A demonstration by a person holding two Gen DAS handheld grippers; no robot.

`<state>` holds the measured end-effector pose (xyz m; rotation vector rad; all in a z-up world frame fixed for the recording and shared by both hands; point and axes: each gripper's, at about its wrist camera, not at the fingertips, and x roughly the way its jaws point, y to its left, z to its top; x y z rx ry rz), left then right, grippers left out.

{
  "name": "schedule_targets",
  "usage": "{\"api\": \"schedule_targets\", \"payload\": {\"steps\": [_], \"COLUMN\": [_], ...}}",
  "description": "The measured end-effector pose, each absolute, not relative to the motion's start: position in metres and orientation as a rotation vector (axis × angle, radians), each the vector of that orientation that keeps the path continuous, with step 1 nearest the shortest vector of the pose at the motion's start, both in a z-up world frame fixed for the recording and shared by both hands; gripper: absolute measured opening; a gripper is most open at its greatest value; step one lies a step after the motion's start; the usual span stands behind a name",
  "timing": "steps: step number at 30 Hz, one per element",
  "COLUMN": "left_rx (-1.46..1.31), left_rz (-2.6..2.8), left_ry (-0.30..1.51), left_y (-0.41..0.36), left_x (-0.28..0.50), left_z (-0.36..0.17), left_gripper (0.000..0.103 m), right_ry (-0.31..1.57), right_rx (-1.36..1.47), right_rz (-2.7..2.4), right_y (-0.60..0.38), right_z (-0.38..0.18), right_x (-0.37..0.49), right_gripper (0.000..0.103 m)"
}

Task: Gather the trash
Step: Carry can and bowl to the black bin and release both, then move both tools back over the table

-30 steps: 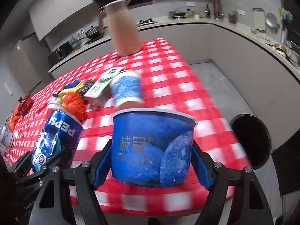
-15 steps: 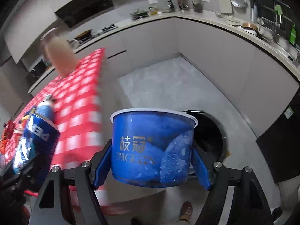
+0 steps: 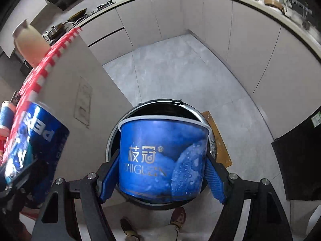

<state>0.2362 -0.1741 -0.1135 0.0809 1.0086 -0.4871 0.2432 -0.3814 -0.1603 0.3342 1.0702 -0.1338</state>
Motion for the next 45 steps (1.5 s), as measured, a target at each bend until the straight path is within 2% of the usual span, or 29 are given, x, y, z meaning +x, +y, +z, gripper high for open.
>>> {"api": "schedule_targets", "payload": {"steps": [6, 9, 11, 22, 31, 45], "left_rx": [0.093, 0.087, 0.081, 0.073, 0.009, -0.021], "left_rz": [-0.450, -0.427, -0.415, -0.394, -0.379, -0.235], "left_ry": [1.065, 1.115, 1.119, 0.975, 0.901, 0.866], "left_y": [-0.195, -0.197, -0.197, -0.180, -0.112, 0.041], "left_x": [0.248, 0.255, 0.256, 0.237, 0.229, 0.218], "left_z": [-0.136, -0.148, -0.148, -0.073, -0.029, -0.006], "left_gripper": [0.067, 0.077, 0.077, 0.077, 0.077, 0.077], "right_ry": [1.117, 1.124, 1.120, 1.008, 0.926, 0.860], "right_rx": [0.345, 0.360, 0.371, 0.337, 0.320, 0.269], "right_rz": [-0.097, -0.103, -0.117, -0.131, -0.107, 0.012], "right_y": [-0.399, -0.409, -0.413, -0.405, -0.345, -0.166], "right_z": [-0.186, -0.191, -0.191, -0.130, -0.070, -0.020], "right_x": [0.263, 0.266, 0.266, 0.257, 0.242, 0.247], "right_gripper": [0.081, 0.087, 0.087, 0.087, 0.087, 0.087]}}
